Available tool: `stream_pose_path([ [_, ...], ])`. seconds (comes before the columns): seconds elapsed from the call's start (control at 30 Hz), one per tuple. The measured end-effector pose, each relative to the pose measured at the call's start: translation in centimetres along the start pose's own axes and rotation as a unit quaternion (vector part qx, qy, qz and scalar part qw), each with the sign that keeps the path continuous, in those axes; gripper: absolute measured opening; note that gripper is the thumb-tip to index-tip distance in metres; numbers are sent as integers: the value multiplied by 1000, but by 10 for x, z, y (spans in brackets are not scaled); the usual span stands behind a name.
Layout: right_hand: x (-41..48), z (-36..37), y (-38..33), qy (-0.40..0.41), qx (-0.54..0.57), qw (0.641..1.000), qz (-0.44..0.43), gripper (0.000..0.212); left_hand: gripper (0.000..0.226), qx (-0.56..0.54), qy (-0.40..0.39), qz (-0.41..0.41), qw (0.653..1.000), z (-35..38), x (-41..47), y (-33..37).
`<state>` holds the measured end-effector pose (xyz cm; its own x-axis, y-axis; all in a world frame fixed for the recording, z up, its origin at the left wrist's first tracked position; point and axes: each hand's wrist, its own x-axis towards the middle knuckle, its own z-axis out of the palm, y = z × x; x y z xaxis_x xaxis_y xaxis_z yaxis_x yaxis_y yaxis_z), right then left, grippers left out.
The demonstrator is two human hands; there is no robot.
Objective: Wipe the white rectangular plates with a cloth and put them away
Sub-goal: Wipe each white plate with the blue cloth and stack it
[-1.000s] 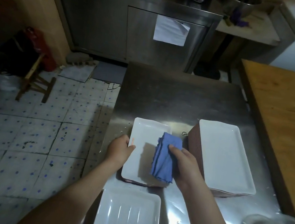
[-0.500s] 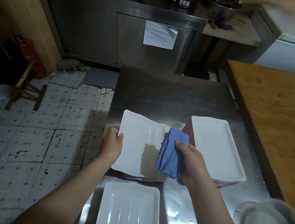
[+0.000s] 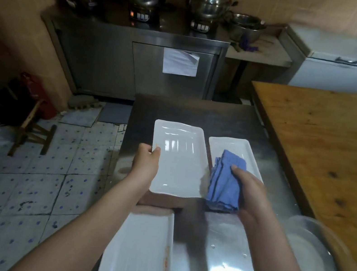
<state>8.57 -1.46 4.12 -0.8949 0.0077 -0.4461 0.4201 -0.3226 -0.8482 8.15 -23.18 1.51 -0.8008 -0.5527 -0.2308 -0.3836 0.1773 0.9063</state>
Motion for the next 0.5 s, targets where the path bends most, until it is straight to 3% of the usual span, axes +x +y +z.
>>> stream_pose_path([
  [0.4,-53,-170,-63,81,63,993,-58,16,18,-43,-93,58,993,138,-127,73],
  [0.5,-66,-209,-71,112,70,988,-77,14,16,-12,-113,113,987,175,-158,77],
])
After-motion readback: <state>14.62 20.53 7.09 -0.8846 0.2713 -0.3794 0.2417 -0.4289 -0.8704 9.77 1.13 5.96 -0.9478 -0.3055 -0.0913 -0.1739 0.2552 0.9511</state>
